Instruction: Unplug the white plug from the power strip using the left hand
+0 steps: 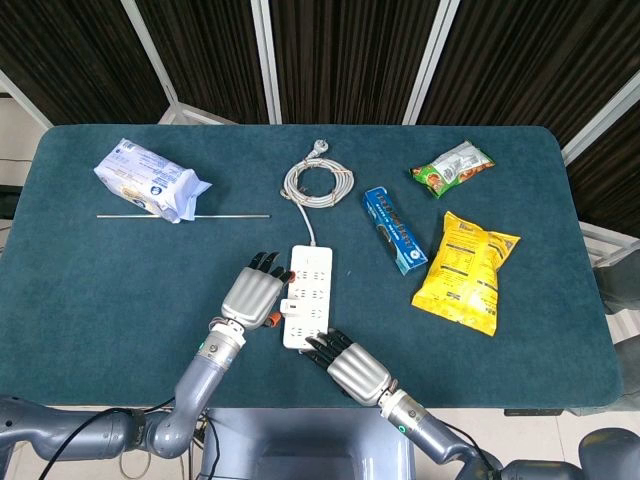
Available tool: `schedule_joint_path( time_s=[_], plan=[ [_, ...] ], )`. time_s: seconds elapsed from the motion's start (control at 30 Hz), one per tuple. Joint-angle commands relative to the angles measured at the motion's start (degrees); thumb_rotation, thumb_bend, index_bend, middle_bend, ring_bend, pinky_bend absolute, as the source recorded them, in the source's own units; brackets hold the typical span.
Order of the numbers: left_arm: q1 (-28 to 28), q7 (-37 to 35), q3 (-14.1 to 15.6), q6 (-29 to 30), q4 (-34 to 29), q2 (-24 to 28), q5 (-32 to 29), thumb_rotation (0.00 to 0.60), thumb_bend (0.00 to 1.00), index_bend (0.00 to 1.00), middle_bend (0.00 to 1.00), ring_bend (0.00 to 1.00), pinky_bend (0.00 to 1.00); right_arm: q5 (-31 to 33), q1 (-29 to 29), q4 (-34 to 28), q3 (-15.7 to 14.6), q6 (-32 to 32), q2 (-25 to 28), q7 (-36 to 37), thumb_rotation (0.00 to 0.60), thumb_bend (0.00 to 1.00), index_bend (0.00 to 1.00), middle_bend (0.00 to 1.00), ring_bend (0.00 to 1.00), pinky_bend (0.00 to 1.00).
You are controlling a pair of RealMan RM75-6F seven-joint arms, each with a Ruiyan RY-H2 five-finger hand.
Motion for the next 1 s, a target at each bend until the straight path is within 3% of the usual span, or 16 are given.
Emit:
schedule_joint_path(
  time_s=[0.03, 1.0],
  plan=[
    [-0.88, 0.14, 0.08, -0.41, 1.02, -1.02, -0.96, 0.6, 0.21, 0.34, 0.35, 0.08, 0.13, 0.09, 0.02, 0.12, -0.07, 0.03, 0.02, -0.01, 0.6, 0.89, 0.12, 0.12, 0.12, 0.13],
    [-4.12, -0.68, 2.19, -0.22, 8.06, -6.74, -3.87, 0.6, 0.21, 0.42, 0.46, 0.12, 0.13, 0.56, 0.2, -0.12, -0.62, 1.26, 1.07, 0.47, 0.6, 0.89, 0.12, 0.12, 0.12, 0.13]
  ],
)
